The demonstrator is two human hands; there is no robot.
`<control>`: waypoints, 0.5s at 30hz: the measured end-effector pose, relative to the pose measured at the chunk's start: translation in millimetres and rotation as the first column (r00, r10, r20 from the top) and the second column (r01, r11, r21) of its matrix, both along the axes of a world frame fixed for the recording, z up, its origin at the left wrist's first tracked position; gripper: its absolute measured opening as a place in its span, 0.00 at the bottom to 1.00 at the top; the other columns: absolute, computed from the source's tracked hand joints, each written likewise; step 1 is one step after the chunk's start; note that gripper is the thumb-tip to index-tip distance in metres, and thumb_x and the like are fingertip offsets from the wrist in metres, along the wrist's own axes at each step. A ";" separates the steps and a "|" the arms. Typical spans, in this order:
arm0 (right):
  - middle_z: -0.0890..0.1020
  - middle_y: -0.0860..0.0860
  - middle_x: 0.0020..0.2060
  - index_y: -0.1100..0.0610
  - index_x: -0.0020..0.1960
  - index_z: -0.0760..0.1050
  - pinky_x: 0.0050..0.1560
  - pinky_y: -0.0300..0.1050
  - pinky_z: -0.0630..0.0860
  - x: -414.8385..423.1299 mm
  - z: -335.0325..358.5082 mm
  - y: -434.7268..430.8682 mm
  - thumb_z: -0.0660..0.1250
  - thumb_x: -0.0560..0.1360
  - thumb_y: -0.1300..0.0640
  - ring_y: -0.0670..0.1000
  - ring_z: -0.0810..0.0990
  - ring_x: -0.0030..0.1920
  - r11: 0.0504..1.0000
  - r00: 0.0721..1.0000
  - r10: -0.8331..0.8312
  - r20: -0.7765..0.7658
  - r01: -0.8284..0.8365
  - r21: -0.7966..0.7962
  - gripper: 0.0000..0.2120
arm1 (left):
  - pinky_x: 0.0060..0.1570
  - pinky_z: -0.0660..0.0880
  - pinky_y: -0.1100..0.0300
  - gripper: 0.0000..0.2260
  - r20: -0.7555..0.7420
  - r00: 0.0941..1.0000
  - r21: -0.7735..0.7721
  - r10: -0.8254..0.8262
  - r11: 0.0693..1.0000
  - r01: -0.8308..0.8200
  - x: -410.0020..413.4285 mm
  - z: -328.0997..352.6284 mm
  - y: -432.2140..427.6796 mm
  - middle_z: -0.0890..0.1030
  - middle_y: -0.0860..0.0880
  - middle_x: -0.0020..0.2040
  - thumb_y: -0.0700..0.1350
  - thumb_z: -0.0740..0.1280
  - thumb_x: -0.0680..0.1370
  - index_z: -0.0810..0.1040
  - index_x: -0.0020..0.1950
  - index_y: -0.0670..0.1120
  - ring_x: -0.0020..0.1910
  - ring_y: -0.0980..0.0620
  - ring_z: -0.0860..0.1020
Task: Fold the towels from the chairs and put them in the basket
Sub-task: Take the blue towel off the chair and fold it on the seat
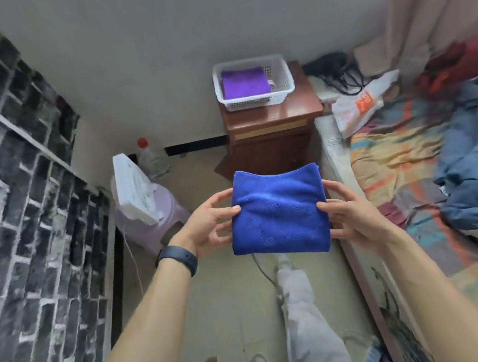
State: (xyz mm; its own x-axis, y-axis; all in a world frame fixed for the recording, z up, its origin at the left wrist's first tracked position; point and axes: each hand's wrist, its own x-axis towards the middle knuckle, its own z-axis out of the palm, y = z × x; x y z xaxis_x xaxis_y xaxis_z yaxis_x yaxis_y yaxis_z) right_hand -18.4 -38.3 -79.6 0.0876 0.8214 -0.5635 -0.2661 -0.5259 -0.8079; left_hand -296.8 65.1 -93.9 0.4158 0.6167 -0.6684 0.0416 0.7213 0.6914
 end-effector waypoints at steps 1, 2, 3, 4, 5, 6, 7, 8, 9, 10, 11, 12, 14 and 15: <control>0.84 0.55 0.59 0.44 0.67 0.75 0.48 0.55 0.81 7.9 -5.0 18.7 0.69 0.77 0.63 0.56 0.84 0.58 1.000 1.000 -0.003 0.001 0.003 -0.010 0.22 | 0.59 0.77 0.43 0.21 -0.011 1.000 0.000 -0.007 1.000 0.007 7.8 -3.9 19.6 0.83 0.48 0.60 0.39 0.70 0.77 0.76 0.66 0.57 0.57 0.46 0.82; 0.84 0.55 0.59 0.44 0.66 0.75 0.47 0.54 0.81 16.2 -10.2 38.9 0.69 0.77 0.63 0.55 0.84 0.56 1.000 1.000 -0.004 -0.003 0.004 -0.021 0.22 | 0.58 0.78 0.44 0.21 -0.021 1.000 -0.004 -0.008 1.000 0.008 15.7 -8.5 39.5 0.83 0.49 0.60 0.39 0.70 0.77 0.76 0.66 0.57 0.56 0.47 0.82; 0.84 0.55 0.58 0.44 0.66 0.75 0.45 0.53 0.81 25.0 -14.5 60.9 0.69 0.77 0.64 0.54 0.85 0.55 1.000 1.000 -0.007 -0.013 0.007 -0.030 0.22 | 0.55 0.80 0.46 0.21 -0.026 1.000 -0.010 -0.003 1.000 0.003 24.6 -12.8 60.4 0.84 0.49 0.59 0.39 0.70 0.77 0.76 0.66 0.57 0.55 0.48 0.82; 0.84 0.54 0.58 0.45 0.66 0.75 0.44 0.52 0.82 34.1 -18.6 85.4 0.68 0.77 0.64 0.54 0.85 0.54 0.999 1.000 -0.010 -0.026 0.009 -0.037 0.22 | 0.51 0.80 0.48 0.21 -0.026 1.000 -0.012 0.006 1.000 -0.006 34.7 -16.3 82.4 0.84 0.49 0.59 0.39 0.70 0.77 0.76 0.66 0.57 0.54 0.48 0.83; 0.85 0.53 0.57 0.45 0.66 0.75 0.43 0.52 0.82 44.0 -23.0 111.0 0.68 0.77 0.64 0.54 0.85 0.54 0.999 0.999 -0.007 -0.037 0.005 -0.045 0.22 | 0.49 0.80 0.49 0.20 -0.028 0.999 -0.013 0.019 1.000 -0.019 45.3 -19.3 105.3 0.84 0.50 0.58 0.39 0.69 0.77 0.76 0.66 0.57 0.52 0.48 0.83; 0.85 0.52 0.57 0.45 0.67 0.75 0.43 0.52 0.82 54.7 -27.2 136.6 0.68 0.77 0.64 0.54 0.85 0.55 0.998 0.999 0.002 -0.038 -0.004 -0.056 0.22 | 0.48 0.79 0.50 0.20 -0.041 0.999 -0.019 0.033 0.999 -0.034 56.3 -22.2 128.2 0.84 0.50 0.57 0.39 0.69 0.77 0.76 0.65 0.57 0.52 0.48 0.83; 0.85 0.52 0.57 0.45 0.67 0.74 0.44 0.53 0.82 65.3 -30.5 162.6 0.67 0.78 0.64 0.54 0.85 0.55 0.997 0.999 0.015 -0.034 -0.017 -0.070 0.22 | 0.48 0.79 0.50 0.20 -0.061 0.997 -0.026 0.048 0.998 -0.049 67.5 -24.3 151.0 0.84 0.50 0.57 0.39 0.69 0.77 0.77 0.65 0.57 0.51 0.48 0.83; 0.85 0.51 0.57 0.46 0.67 0.74 0.45 0.54 0.82 75.4 -33.1 188.6 0.67 0.78 0.64 0.55 0.85 0.56 0.996 0.999 0.027 -0.033 -0.029 -0.084 0.22 | 0.49 0.79 0.50 0.19 -0.074 0.995 -0.035 0.061 0.997 -0.064 78.3 -25.7 172.7 0.84 0.50 0.57 0.39 0.69 0.77 0.77 0.65 0.57 0.52 0.48 0.83; 0.85 0.51 0.57 0.45 0.67 0.74 0.47 0.55 0.81 85.7 -35.3 215.1 0.67 0.78 0.64 0.55 0.85 0.56 0.995 0.999 0.033 -0.033 -0.036 -0.097 0.22 | 0.50 0.79 0.49 0.19 -0.075 0.994 -0.045 0.075 0.996 -0.078 89.0 -26.9 194.3 0.84 0.50 0.57 0.39 0.69 0.77 0.77 0.64 0.57 0.52 0.48 0.83; 0.85 0.51 0.57 0.45 0.67 0.74 0.49 0.56 0.81 95.7 -37.0 241.2 0.67 0.78 0.64 0.55 0.85 0.56 0.994 0.999 0.034 -0.030 -0.037 -0.107 0.22 | 0.50 0.79 0.49 0.19 -0.073 0.994 -0.053 0.084 0.995 -0.088 99.7 -27.5 216.3 0.84 0.49 0.57 0.39 0.69 0.77 0.78 0.64 0.57 0.52 0.48 0.83; 0.85 0.50 0.56 0.45 0.67 0.75 0.51 0.56 0.81 105.4 -38.2 266.0 0.67 0.78 0.64 0.55 0.85 0.56 0.992 0.999 0.039 -0.020 -0.041 -0.115 0.22 | 0.49 0.80 0.48 0.18 -0.079 0.993 -0.063 0.093 0.993 -0.098 109.4 -27.3 237.9 0.84 0.49 0.57 0.38 0.68 0.77 0.78 0.63 0.57 0.52 0.48 0.83; 0.85 0.50 0.56 0.44 0.67 0.75 0.52 0.57 0.80 113.9 -38.2 289.8 0.67 0.78 0.64 0.54 0.85 0.55 0.991 0.999 0.054 -0.008 -0.055 -0.121 0.22 | 0.48 0.80 0.49 0.18 -0.093 0.990 -0.073 0.109 0.991 -0.116 117.9 -27.1 258.1 0.85 0.50 0.57 0.38 0.68 0.77 0.78 0.63 0.57 0.52 0.48 0.83; 0.85 0.49 0.56 0.44 0.65 0.76 0.55 0.59 0.80 128.8 -37.6 334.8 0.67 0.77 0.64 0.53 0.85 0.55 0.989 0.997 0.076 0.004 -0.075 -0.128 0.21 | 0.47 0.79 0.49 0.18 -0.116 0.984 -0.080 0.138 0.986 -0.148 133.6 -26.3 296.4 0.85 0.50 0.55 0.38 0.68 0.77 0.79 0.62 0.57 0.51 0.48 0.83; 0.85 0.49 0.56 0.44 0.65 0.76 0.55 0.59 0.80 135.7 -38.1 355.9 0.67 0.77 0.64 0.53 0.85 0.54 0.988 0.997 0.077 0.008 -0.075 -0.134 0.21 | 0.47 0.79 0.49 0.18 -0.122 0.981 -0.085 0.152 0.983 -0.163 140.9 -26.7 314.9 0.85 0.50 0.55 0.38 0.68 0.77 0.78 0.62 0.57 0.51 0.48 0.83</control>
State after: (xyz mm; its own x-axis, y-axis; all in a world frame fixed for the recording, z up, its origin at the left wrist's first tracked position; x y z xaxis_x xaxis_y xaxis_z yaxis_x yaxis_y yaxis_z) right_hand 117.3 317.6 -117.7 0.0360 0.7433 -0.6680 -0.2113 -0.6476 -0.7321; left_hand -155.9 380.0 -120.7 0.2356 0.6006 -0.7641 -0.0023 0.7866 0.6175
